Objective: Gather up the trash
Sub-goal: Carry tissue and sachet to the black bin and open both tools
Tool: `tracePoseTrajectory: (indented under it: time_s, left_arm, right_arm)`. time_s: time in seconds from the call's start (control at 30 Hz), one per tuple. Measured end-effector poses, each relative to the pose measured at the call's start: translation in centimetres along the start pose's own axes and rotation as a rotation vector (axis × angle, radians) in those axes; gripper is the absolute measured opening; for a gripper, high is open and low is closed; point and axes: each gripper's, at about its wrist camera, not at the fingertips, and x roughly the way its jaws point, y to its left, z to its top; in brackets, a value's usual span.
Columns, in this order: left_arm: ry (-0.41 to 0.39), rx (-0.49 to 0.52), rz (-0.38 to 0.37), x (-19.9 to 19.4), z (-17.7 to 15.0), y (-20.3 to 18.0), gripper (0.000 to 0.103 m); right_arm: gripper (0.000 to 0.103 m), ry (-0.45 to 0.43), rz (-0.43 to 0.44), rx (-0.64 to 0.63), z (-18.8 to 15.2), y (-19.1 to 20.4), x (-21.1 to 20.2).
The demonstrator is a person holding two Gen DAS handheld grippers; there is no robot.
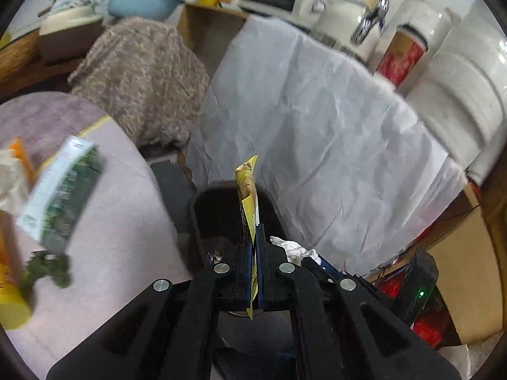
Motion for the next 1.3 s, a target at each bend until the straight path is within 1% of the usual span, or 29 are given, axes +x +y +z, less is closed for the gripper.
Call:
tracePoseTrajectory:
  time_s: [0.07,0.2,0.27,0.37,0.5,0.53,0.57,0.6,0.63,0.67,0.7,0.73,0.83,0.87,0.93,1.0,1.07,1.13,1.23,1.3]
  left_arm:
    - [0.041,0.011,0.016,2.5,-0.3,-0.5,0.003]
    - [0.109,0.0,0.026,6.2,-0.8,-0.7,0.003]
    - [0.128,0.01,0.041,7.7,-1.0,-1.1,0.003]
    - [0.141,0.026,0.068,9.4,-1.2,-1.3,0.003]
    - [0.186,0.046,0.094,11.8,-1.1,-1.8,0.004]
    - [0.19,0.037,0.091,12.2,-1.0,-1.7,0.006]
    - [0.192,0.025,0.085,12.3,-1.1,-1.5,0.009]
    - [0.192,0.012,0.08,12.3,-1.1,-1.3,0.028]
    - [0.186,-0.001,0.082,12.1,-1.1,-1.2,0.057]
    - [0.163,-0.011,0.085,11.6,-1.1,-1.1,0.066]
    - [0.136,-0.017,0.086,11.3,-1.1,-1.2,0.069]
    - [0.117,-0.016,0.089,10.7,-1.0,-1.3,0.069]
    - [0.104,0.028,0.085,9.4,-0.8,-2.3,0.069]
    - [0.084,0.045,0.082,8.4,-0.9,-2.7,0.07]
    - [0.049,0.06,0.076,6.8,-0.9,-3.2,0.076]
    - [0.028,0.071,0.06,4.8,-1.1,-3.6,0.079]
    - [0.008,0.078,0.04,2.8,-1.4,-3.7,0.08]
    - [-0.01,0.089,0.03,0.9,-1.8,-3.7,0.083]
    - [-0.043,0.121,0.051,-2.9,-2.6,-3.0,0.084]
    - [-0.08,0.117,0.062,-5.2,-3.0,-2.0,0.086]
  right_arm:
    - [0.017,0.026,-0.014,0.02,-0.6,-1.0,1.5]
    - [0.016,0.067,-0.03,0.066,-1.7,-2.8,3.9]
    - [0.017,0.09,-0.042,0.084,-2.7,-4.0,4.7]
    - [0.017,0.108,-0.062,0.094,-3.3,-4.8,5.8]
    - [0.018,0.124,-0.068,0.117,-3.9,-5.7,6.9]
    - [0.024,0.137,-0.059,0.123,-4.1,-5.8,7.2]
    - [0.036,0.139,-0.061,0.122,-4.1,-5.9,7.3]
    - [0.042,0.133,-0.072,0.12,-4.3,-5.9,7.2]
    - [0.056,0.125,-0.078,0.12,-4.5,-5.9,7.1]
    - [0.065,0.116,-0.083,0.122,-4.6,-5.9,6.9]
    - [0.066,0.11,-0.086,0.123,-4.7,-5.8,6.7]
    - [0.066,0.107,-0.087,0.121,-4.7,-5.7,6.6]
    - [0.067,0.093,-0.092,0.111,-4.7,-5.4,5.8]
    - [0.069,0.087,-0.095,0.108,-4.6,-5.2,5.5]
    - [0.073,0.074,-0.104,0.1,-4.4,-4.8,4.8]
    - [0.074,0.063,-0.099,0.088,-4.3,-4.3,3.9]
    - [0.076,0.055,-0.087,0.073,-4.0,-3.4,3.0]
    - [0.077,0.041,-0.067,0.061,-3.7,-2.3,1.9]
    - [0.078,0.021,-0.032,0.036,-3.2,-0.2,0.2]
    - [0.078,0.008,-0.003,0.017,-2.6,1.4,-0.8]
